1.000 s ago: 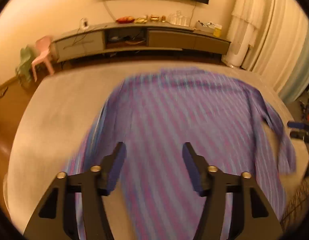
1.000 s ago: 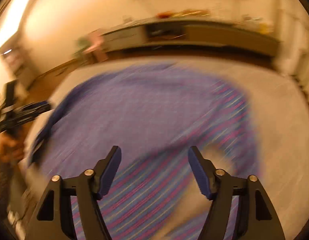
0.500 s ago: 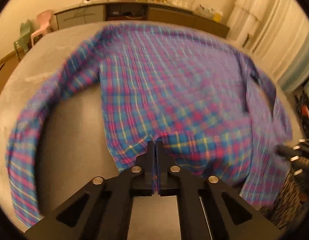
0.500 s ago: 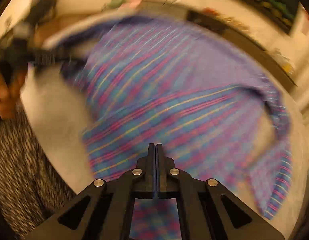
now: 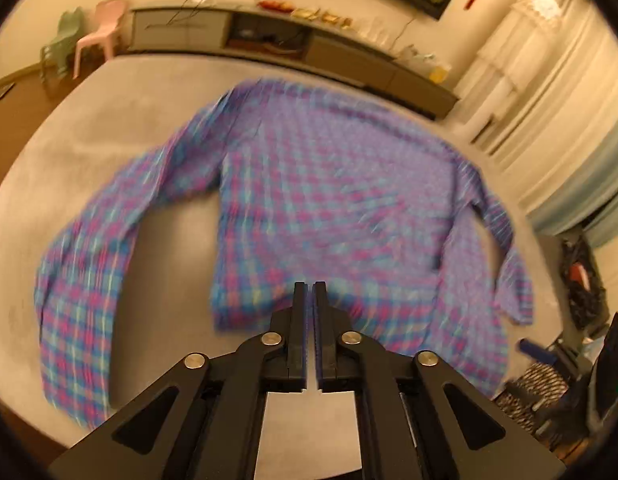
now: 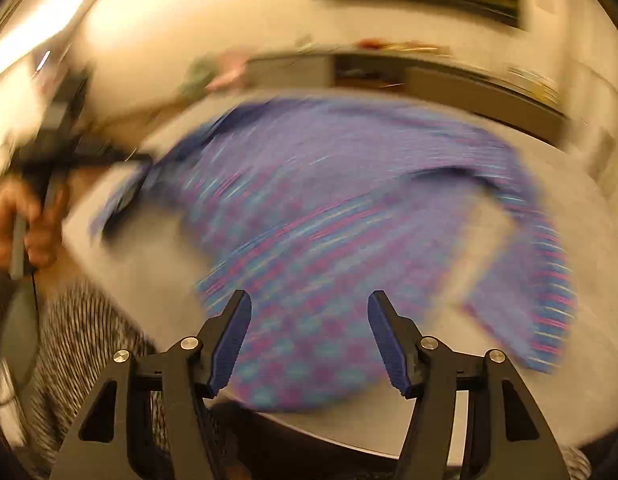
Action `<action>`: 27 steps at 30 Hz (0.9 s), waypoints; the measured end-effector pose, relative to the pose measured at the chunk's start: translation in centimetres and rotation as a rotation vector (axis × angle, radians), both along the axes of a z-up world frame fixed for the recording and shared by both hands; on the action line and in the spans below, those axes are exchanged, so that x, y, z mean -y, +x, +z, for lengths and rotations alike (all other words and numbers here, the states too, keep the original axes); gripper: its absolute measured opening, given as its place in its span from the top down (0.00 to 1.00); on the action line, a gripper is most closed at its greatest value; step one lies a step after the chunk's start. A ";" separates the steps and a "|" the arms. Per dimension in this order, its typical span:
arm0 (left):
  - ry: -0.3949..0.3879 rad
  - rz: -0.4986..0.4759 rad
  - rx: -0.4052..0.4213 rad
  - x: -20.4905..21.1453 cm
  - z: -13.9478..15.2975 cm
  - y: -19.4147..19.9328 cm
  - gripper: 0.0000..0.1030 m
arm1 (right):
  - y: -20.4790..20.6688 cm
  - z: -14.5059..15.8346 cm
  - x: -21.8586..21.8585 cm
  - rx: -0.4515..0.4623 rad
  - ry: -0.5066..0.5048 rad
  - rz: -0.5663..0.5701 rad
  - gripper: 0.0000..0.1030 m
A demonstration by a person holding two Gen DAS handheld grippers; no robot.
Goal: Fold clothes
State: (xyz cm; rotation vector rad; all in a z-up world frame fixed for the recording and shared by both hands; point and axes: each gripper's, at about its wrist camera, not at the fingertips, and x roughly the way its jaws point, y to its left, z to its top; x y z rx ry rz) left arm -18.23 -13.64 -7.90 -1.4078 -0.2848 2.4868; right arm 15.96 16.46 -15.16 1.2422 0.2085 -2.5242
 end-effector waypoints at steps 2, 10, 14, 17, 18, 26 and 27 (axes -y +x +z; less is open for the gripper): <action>-0.041 0.033 -0.016 0.2 -0.8 0.9 0.53 | 0.1 -2.3 3.4 0.007 0.102 0.085 0.35; -0.191 0.004 -0.057 -3.1 -4.8 -1.4 0.73 | -1.0 -5.1 4.6 -0.015 0.260 0.099 0.96; -0.091 -0.046 -0.042 -3.4 -1.1 -2.9 0.98 | 0.2 1.4 -0.2 -0.119 0.079 -0.001 0.97; 0.078 -0.083 -0.083 -1.2 5.8 -2.3 0.98 | 3.0 8.2 -8.9 -0.188 -0.162 -0.166 0.97; 0.089 -0.099 -0.099 -0.5 7.5 -1.9 0.98 | 4.3 9.8 -12.2 -0.201 -0.234 -0.222 0.97; -0.097 -0.237 0.166 1.6 2.3 0.5 0.90 | 9.3 0.1 -26.2 0.178 -0.251 -0.440 0.75; -0.127 -0.216 0.166 2.1 1.7 0.7 0.89 | 9.6 -1.0 -27.0 0.200 -0.219 -0.466 0.66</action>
